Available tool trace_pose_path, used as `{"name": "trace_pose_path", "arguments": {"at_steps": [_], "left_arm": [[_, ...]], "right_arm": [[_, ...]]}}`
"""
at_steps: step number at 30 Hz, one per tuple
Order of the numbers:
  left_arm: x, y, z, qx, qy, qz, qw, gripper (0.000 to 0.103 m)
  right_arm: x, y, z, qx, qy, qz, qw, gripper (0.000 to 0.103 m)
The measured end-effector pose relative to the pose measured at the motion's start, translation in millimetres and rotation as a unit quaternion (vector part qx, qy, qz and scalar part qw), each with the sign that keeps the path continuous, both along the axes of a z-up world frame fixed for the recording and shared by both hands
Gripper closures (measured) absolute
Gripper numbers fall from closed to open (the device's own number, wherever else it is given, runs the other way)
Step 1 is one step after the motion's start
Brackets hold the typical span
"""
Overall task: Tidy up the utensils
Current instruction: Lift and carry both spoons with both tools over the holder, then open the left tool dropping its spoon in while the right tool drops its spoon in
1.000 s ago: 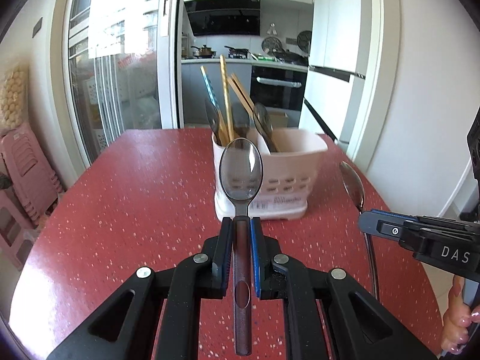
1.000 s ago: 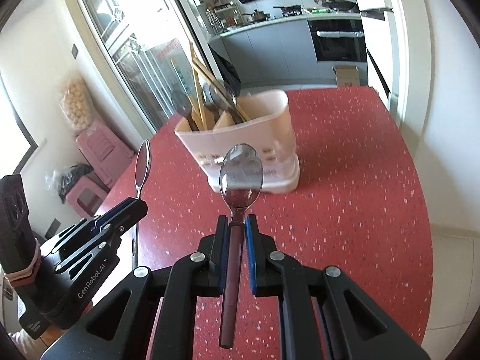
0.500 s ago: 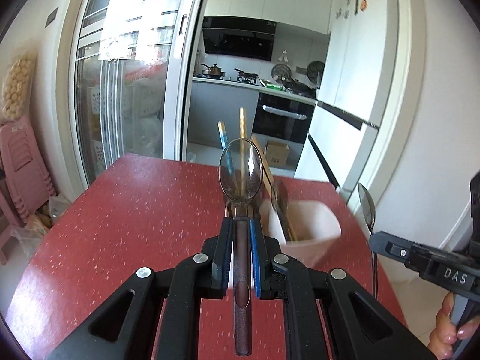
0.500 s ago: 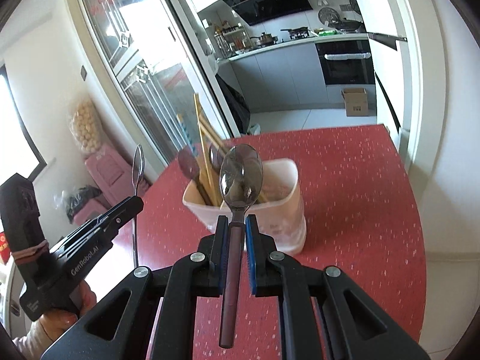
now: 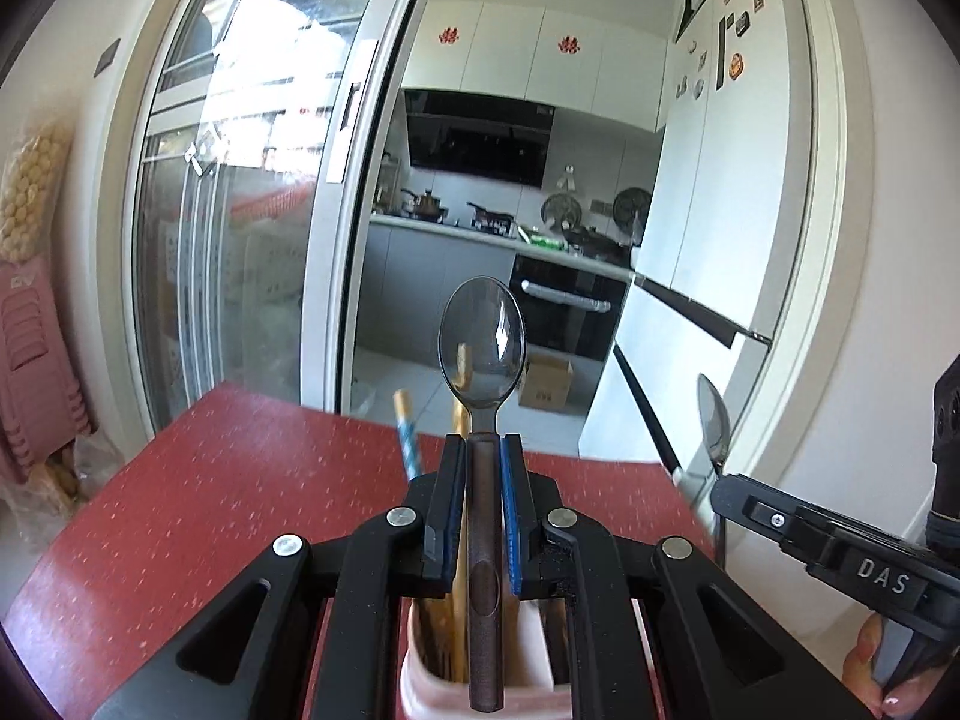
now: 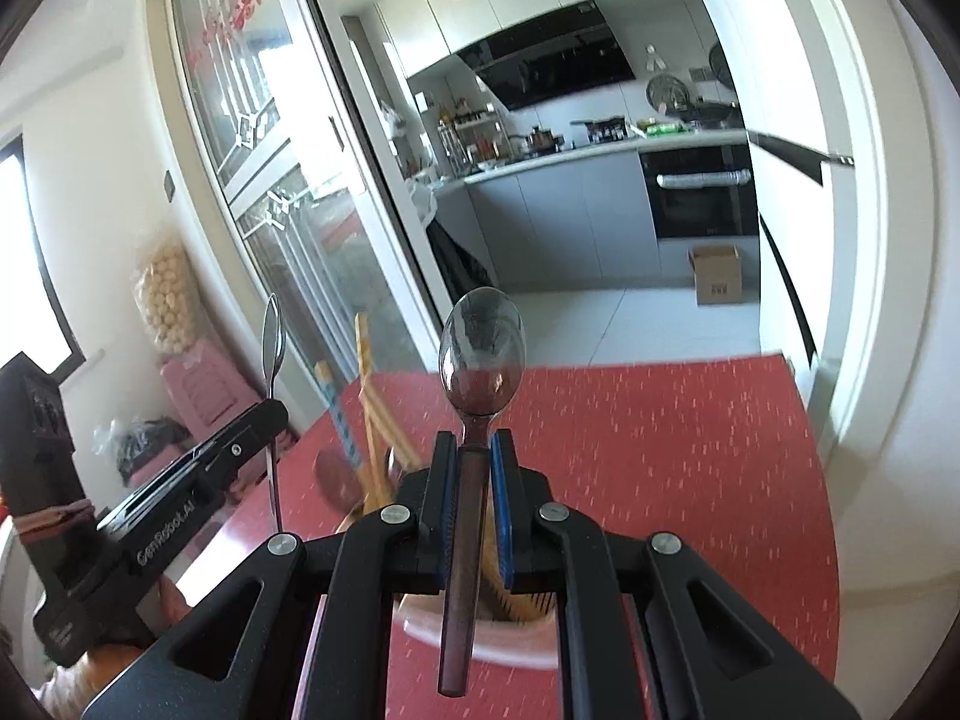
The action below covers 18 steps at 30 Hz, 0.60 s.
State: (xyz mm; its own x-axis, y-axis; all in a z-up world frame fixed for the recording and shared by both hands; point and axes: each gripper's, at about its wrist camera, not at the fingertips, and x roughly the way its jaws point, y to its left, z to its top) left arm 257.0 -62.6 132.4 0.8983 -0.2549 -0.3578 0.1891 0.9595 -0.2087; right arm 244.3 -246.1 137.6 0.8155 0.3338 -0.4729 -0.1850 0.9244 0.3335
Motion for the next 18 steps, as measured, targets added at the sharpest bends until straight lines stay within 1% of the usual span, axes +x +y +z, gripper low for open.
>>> {"name": "trace_pose_path", "arguments": {"at_steps": [4,8,14,16,18], "left_arm": [[11.6,-7.5,-5.9,0.002,-0.023,0.009,0.9997,0.062],[20.7,-12.4,-20.6,0.007,-0.025,0.020,0.9995,0.062],[24.2,-20.3,-44.6,0.019,-0.014,0.027,0.9993,0.062],[20.9,-21.5,-46.7,0.023,-0.018,0.029,0.9991,0.062],[16.2,-24.2,-49.0,0.036,-0.024,0.031,0.9986,0.062]], "right_arm": [[17.7,7.2,-0.9,-0.022,-0.029,-0.003,0.999,0.091],[26.5,18.8,-10.0,-0.056,-0.060,-0.010,0.997,0.091],[32.4,33.7,-34.4,-0.105,-0.081,-0.014,0.991,0.091],[31.8,36.3,-40.7,-0.113,-0.086,-0.011,0.990,0.091],[30.1,37.3,-46.6,-0.118,-0.089,-0.007,0.989,0.091]]}}
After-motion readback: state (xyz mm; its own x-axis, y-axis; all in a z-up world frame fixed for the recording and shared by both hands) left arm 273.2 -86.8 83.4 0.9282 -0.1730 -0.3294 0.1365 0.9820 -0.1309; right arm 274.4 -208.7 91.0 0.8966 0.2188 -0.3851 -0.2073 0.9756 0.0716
